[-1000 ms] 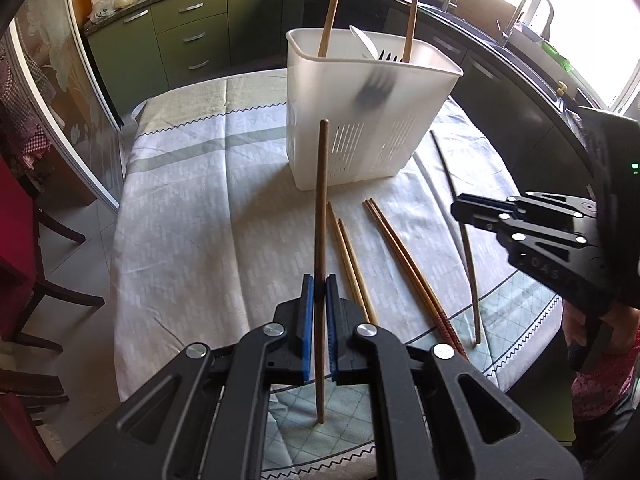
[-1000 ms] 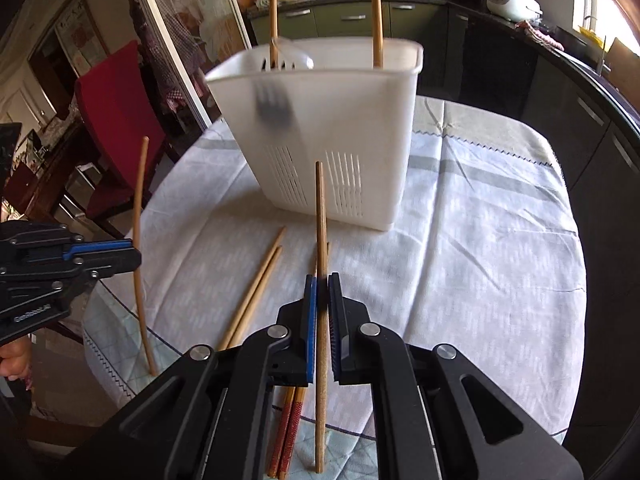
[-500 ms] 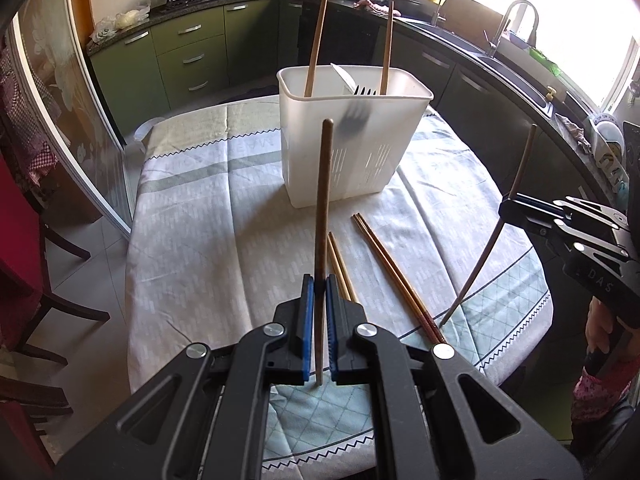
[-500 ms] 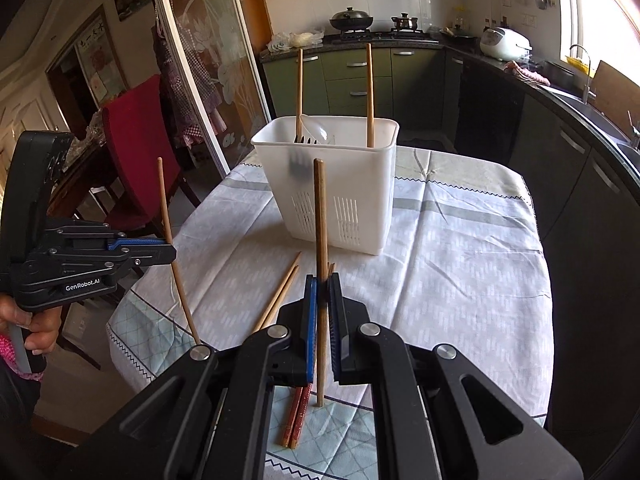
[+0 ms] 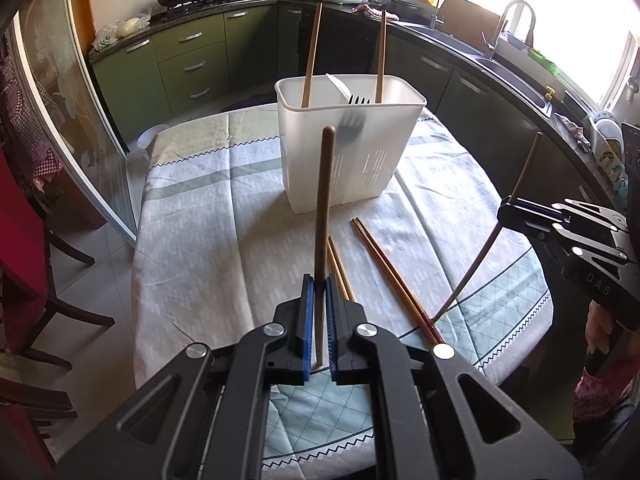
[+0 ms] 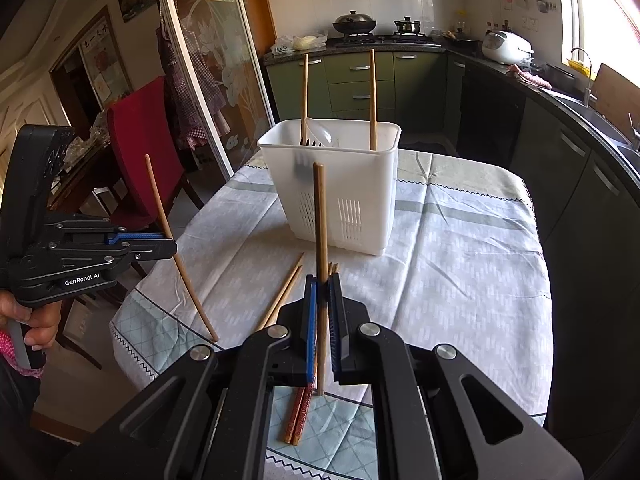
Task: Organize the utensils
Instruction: 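Carry both upright chopsticks toward the white basket with both grippers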
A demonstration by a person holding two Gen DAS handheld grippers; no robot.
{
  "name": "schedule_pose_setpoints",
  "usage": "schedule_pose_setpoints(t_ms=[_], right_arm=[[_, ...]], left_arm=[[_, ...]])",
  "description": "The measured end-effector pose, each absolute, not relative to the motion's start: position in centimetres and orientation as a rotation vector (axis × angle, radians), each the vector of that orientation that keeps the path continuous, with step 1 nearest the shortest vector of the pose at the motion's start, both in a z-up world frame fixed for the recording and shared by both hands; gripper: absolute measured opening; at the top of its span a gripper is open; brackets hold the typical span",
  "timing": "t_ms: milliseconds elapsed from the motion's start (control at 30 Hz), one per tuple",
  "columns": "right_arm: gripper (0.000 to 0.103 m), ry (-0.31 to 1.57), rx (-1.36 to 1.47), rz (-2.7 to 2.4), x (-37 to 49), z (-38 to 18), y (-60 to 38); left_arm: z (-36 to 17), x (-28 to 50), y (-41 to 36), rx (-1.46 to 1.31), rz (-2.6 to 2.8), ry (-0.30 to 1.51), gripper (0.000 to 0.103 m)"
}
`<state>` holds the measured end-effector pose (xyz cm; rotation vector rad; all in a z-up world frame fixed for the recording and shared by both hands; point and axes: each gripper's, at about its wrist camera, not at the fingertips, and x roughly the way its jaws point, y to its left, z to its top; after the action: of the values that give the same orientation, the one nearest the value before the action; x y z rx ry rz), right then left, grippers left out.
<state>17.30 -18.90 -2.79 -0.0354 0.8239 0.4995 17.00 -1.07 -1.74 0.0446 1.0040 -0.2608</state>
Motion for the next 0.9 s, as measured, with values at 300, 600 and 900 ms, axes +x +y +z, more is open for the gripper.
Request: schedule_pose_setpoints(t_ms=[300, 600, 900], right_arm=[[0.007, 0.802, -0.038, 0.498, 17.0, -2.0, -19.1], [0.007, 0.786, -0.030, 0.513, 16.7, -1.0, -19.3], [0.007, 0.721, -0.015, 0.540, 16.1, 2.2, -19.6]], left_arm=[[-1.3, 17.1, -1.3, 0.052, -0.263, 0.993, 0.006], [-0.6, 17.1, -1.4, 0.053, -0.264, 0.979, 0.006], [3.1, 17.3, -1.4, 0.035, -0.290, 0.926, 0.006]])
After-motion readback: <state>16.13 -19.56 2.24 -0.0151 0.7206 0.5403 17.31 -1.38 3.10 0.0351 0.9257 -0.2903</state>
